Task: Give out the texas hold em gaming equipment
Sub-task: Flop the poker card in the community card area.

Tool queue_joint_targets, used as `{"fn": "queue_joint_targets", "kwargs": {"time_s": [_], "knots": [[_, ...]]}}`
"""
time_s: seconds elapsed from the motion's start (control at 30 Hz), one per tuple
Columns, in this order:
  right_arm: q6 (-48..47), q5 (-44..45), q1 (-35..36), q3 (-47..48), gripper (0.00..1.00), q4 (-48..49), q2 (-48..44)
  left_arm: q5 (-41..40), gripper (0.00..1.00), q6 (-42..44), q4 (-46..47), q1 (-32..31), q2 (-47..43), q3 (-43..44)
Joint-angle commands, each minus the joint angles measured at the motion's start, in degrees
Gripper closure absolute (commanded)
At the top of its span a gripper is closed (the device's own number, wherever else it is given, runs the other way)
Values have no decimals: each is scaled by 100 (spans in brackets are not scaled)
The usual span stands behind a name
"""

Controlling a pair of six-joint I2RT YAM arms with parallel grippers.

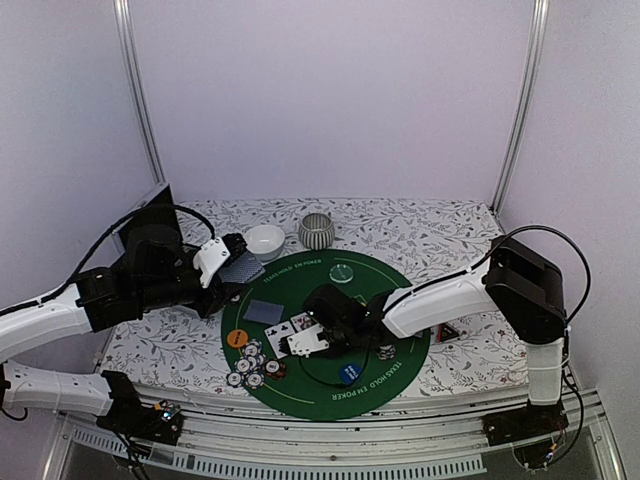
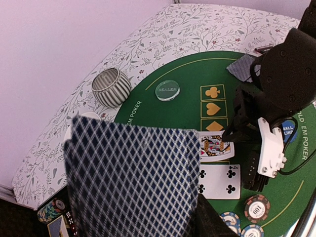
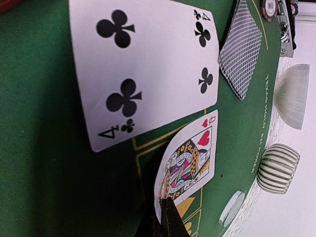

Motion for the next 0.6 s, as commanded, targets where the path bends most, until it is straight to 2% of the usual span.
{"fn": "queue_joint_targets", "kwargs": {"time_s": [0.0, 0.43, 0.57], "knots": [[-30, -364, 177, -185, 97, -605, -148, 51, 56, -43, 179, 113, -68, 65], [-121, -240, 232, -152, 97, -691, -116, 82, 56, -47, 180, 118, -77, 80], [-159, -161, 229, -139, 86, -701, -92, 89, 56, -46, 179, 116, -77, 80]]}}
